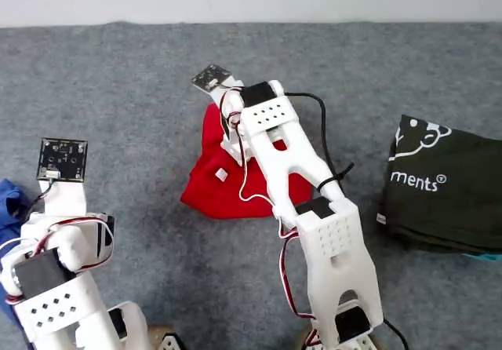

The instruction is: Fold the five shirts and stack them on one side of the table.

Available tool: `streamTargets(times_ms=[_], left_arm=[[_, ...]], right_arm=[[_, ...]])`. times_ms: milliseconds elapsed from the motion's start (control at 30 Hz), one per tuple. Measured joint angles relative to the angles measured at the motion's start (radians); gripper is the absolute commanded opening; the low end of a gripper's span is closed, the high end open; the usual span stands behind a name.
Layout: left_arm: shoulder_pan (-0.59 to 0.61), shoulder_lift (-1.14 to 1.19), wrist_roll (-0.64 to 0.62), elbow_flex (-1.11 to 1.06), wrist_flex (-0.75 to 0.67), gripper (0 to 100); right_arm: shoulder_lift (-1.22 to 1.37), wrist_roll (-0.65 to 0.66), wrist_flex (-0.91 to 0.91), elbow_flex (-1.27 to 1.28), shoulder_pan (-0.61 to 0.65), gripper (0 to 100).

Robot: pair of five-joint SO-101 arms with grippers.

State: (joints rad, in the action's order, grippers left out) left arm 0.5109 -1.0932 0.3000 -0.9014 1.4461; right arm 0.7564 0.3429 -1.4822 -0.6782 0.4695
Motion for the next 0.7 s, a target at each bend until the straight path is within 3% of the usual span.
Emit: streamTargets(times_ms=[333, 500, 700], left_arm=[[0.000, 0.000, 0.000, 0.000, 0.000, 21], [0.000, 0.000, 0.000, 0.000, 0.000, 21], [0.000, 0.000, 0.000, 0.000, -0.003, 21]], right_arm=[[0.002, 0.104, -0.270, -0.290, -0.058, 1.1], [-0.028, 0.147, -0.272, -0.338, -0.074, 1.1], [-0.270, 0.158, -0.272, -0.241, -0.072, 1.1]])
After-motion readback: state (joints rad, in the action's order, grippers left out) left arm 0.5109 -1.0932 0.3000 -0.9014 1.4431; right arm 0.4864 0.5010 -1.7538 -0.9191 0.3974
